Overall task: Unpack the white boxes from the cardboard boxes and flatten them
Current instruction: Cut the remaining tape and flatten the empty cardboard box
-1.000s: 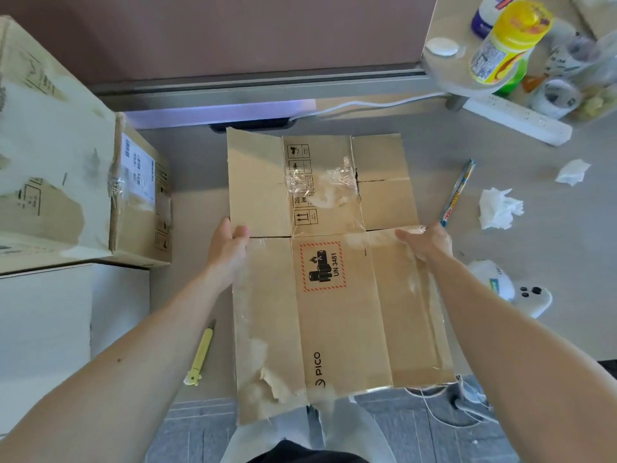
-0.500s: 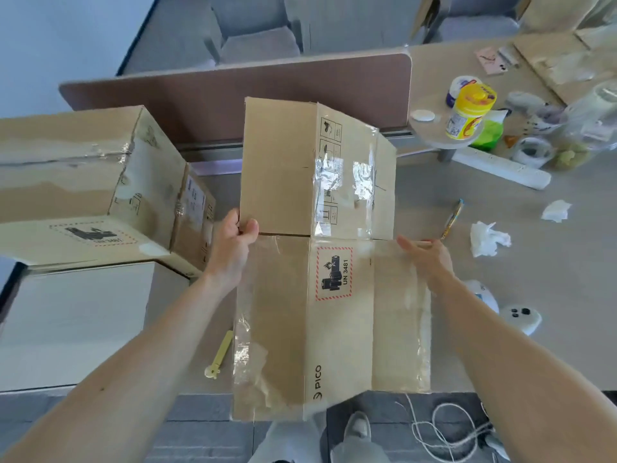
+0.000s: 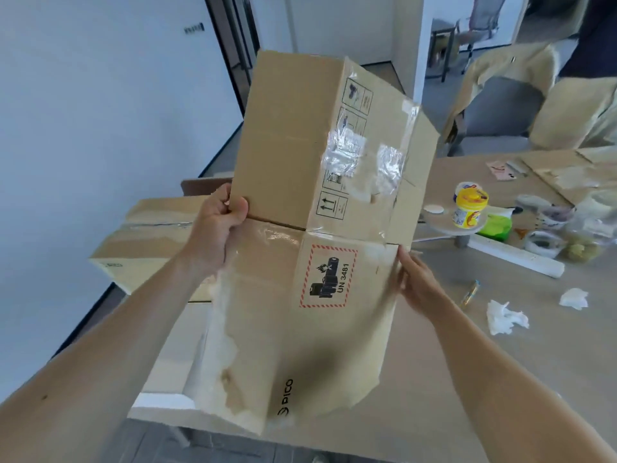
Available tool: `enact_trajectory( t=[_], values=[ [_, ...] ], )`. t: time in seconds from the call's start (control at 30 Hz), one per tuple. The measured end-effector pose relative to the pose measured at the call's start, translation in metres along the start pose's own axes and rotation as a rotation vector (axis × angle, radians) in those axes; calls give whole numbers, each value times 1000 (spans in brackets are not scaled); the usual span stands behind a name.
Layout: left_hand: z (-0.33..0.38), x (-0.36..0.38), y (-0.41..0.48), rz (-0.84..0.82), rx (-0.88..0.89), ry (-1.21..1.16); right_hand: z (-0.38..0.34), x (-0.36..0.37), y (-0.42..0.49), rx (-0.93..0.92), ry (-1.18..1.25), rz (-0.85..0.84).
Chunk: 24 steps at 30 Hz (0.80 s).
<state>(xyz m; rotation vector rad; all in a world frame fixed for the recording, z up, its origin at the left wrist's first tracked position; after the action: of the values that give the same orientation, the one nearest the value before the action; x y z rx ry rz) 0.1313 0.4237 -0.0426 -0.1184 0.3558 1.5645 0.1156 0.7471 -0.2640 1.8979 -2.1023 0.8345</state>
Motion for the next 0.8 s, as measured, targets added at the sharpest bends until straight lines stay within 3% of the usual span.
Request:
enact_trajectory(
  t=[0.1,0.43,0.6,0.8],
  values=[
    [30,-41,-9,88,37,26,-27,44,-5,-70,23,-158],
    [79,-226,-60,455,80,44,-101,231,-25,-306,-25,-277],
    [80,-330,-100,641,83,58,-97,353,-29,-384,-89,-368],
    [56,-476,-168,828,22,94,-38,523,-39,-378,-138,-511]
  ],
)
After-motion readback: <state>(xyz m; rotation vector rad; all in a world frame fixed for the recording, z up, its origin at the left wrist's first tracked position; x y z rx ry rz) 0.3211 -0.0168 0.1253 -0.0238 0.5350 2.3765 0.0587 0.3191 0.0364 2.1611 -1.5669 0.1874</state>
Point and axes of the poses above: each hand's wrist, its own y-axis towards the middle knuckle, its own x-axis out of the palm, z = x × y, the point moved 7 cm from there along y, towards the middle knuckle, and after that the axes turned 14 degrees about y, right-handed, at the moved point
